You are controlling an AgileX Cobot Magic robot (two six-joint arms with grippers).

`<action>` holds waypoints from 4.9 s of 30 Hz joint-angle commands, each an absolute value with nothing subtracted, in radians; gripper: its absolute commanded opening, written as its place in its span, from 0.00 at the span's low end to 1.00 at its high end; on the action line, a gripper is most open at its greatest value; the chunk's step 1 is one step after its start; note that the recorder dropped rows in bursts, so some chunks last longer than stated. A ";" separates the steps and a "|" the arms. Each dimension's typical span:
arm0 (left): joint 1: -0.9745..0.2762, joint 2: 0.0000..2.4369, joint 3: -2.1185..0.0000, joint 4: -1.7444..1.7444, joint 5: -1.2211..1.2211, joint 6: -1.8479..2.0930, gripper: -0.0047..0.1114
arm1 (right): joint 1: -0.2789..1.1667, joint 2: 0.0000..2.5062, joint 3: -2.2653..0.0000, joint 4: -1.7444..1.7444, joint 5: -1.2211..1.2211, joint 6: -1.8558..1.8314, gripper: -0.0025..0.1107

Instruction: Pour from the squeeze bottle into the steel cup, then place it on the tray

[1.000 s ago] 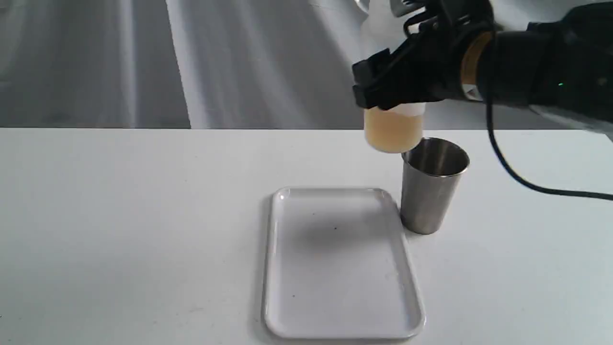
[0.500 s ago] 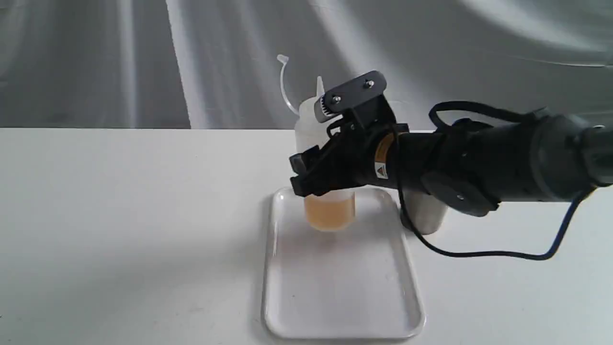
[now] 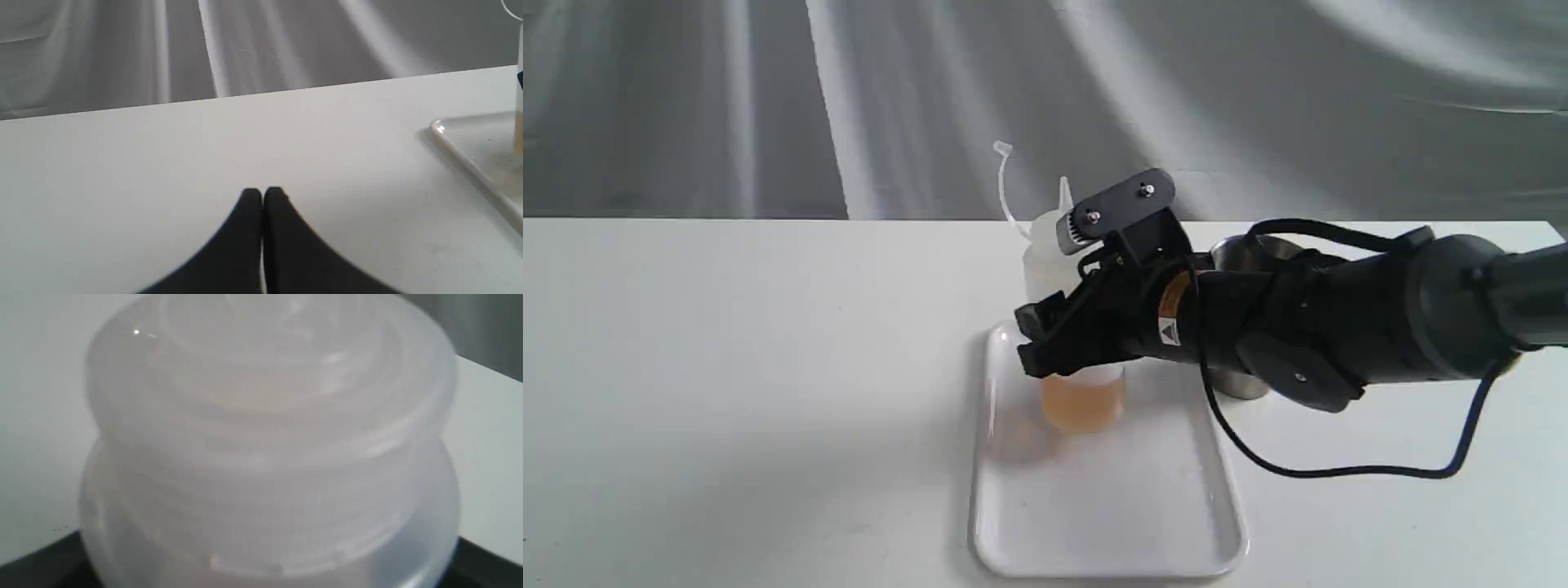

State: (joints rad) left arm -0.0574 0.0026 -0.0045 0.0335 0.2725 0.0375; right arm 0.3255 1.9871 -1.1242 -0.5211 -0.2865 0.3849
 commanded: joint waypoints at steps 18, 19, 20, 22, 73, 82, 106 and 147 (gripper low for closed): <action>-0.063 0.000 0.000 0.033 0.266 0.036 0.04 | 0.328 1.982 -1.123 -0.429 -0.235 0.295 0.05; -0.063 0.000 0.000 0.033 0.266 0.036 0.04 | 0.328 1.982 -1.123 -0.421 -0.226 0.293 0.05; -0.063 0.000 0.000 0.033 0.266 0.036 0.04 | 0.328 1.982 -1.123 -0.419 -0.223 0.290 0.05; -0.063 0.000 0.000 0.033 0.266 0.034 0.04 | 0.328 1.982 -1.123 -0.419 -0.216 0.290 0.05; -0.063 0.000 0.000 0.033 0.266 0.033 0.04 | 0.328 1.827 -1.123 -0.432 -0.145 0.290 0.80; -0.063 0.000 0.000 0.033 0.266 0.035 0.04 | 0.328 1.641 -1.050 -0.455 -0.145 0.290 0.80; -0.063 0.000 0.000 0.033 0.266 0.035 0.04 | 0.327 0.633 -0.420 -0.403 -0.145 0.398 0.02; -0.063 0.000 0.000 0.033 0.266 0.032 0.04 | -0.089 0.153 0.000 -0.356 -0.215 0.446 0.02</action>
